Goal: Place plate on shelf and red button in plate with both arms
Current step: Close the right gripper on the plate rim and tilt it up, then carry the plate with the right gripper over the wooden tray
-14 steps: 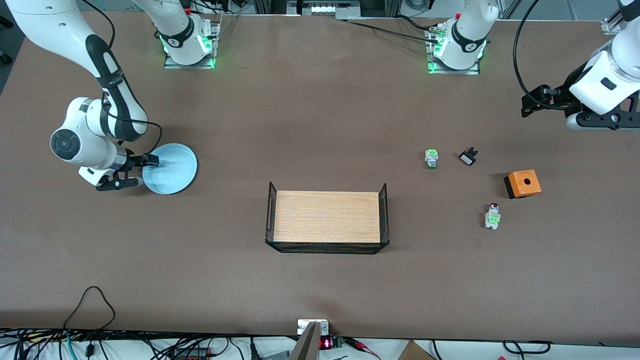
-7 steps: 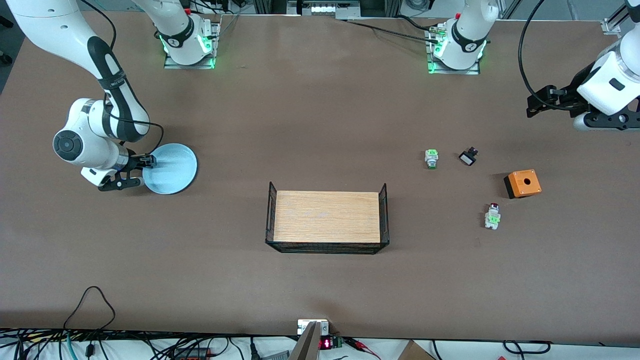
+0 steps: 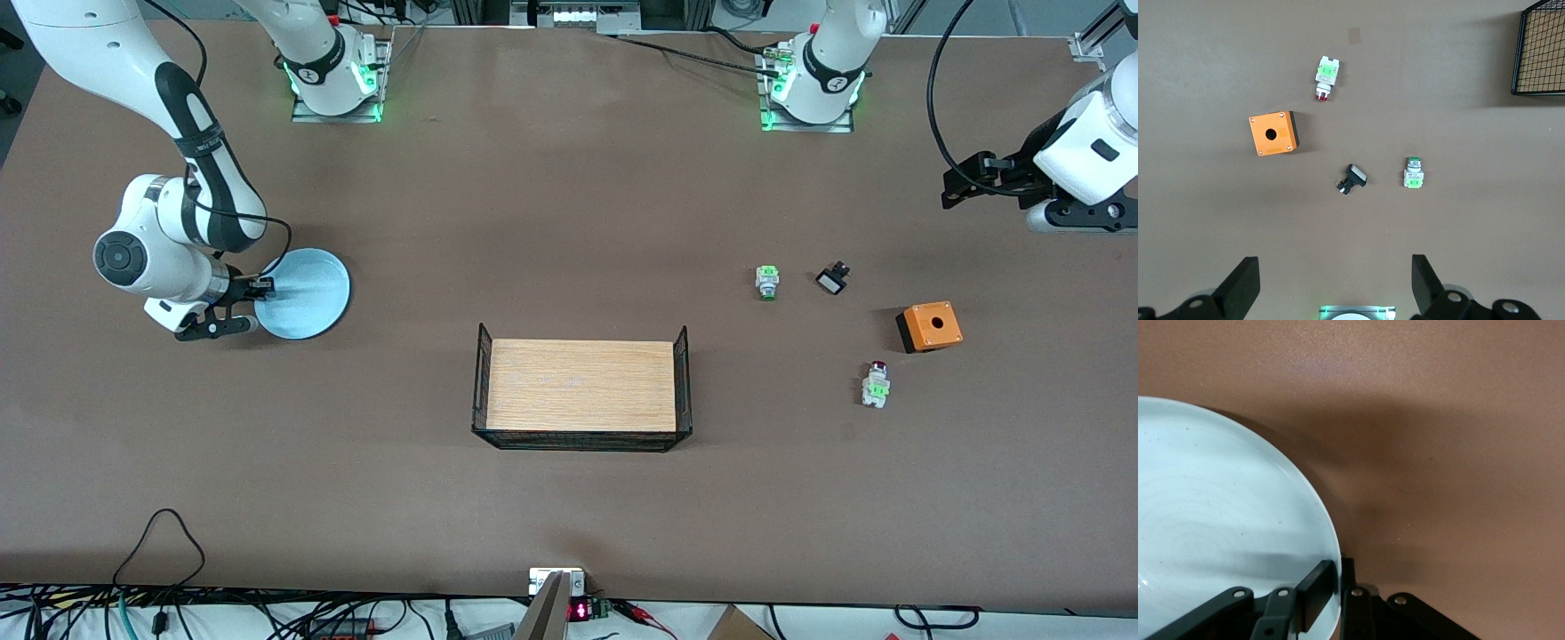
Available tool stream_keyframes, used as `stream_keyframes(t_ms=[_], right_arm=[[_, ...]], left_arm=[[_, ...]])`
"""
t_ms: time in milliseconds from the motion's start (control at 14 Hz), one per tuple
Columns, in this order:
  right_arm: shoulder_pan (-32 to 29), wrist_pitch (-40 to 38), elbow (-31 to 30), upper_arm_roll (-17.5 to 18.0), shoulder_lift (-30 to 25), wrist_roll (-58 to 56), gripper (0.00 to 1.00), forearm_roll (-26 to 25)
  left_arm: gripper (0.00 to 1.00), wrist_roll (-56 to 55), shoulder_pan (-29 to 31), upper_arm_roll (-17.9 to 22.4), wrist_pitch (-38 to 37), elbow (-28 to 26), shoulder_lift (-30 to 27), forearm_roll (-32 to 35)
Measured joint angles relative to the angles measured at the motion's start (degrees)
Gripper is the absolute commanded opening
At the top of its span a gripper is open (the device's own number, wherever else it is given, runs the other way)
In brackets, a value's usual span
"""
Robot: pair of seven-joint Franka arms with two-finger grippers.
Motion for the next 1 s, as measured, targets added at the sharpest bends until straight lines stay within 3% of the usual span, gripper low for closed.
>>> stream_keyframes(t_ms=[357, 1000], right_arm=[[0.0, -7.4, 2.9, 0.3, -1.5, 0.4, 0.00, 8.2], [0.8, -27.6, 14.4, 2.6, -9.8, 11.2, 0.00, 15.7]], left_arm=[[1.00, 0.0, 0.0, 0.0, 0.0, 0.0, 0.0, 0.0], [1.00, 0.1, 0.0, 0.0, 0.0, 0.0, 0.3, 0.0]])
